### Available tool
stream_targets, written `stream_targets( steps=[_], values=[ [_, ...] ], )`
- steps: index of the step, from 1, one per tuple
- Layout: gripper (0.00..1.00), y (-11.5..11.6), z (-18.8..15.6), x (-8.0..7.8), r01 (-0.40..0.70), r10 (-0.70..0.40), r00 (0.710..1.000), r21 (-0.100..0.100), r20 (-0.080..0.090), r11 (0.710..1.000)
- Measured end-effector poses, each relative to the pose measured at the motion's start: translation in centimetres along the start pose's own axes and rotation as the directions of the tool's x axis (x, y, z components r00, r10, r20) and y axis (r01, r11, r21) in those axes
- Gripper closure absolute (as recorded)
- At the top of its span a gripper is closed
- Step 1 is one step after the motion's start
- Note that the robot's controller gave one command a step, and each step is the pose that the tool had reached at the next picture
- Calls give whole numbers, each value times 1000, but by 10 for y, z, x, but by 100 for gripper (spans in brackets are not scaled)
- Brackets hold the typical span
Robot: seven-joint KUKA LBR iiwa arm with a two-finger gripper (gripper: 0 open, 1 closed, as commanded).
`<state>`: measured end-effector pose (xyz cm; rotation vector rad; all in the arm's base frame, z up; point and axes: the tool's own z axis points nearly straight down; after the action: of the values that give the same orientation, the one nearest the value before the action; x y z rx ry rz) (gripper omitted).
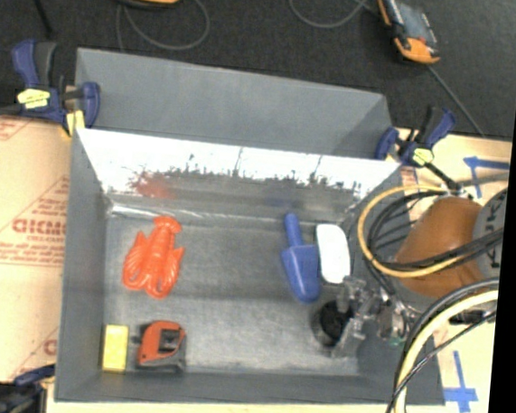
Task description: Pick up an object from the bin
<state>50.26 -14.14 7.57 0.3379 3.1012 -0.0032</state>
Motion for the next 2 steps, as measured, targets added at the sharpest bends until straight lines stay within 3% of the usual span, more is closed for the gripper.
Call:
stream_targets(
  steps=[2],
  values=[
    [100, 0, -10, 1, 2, -2, 1000, 0, -11, 1000]
  ],
)
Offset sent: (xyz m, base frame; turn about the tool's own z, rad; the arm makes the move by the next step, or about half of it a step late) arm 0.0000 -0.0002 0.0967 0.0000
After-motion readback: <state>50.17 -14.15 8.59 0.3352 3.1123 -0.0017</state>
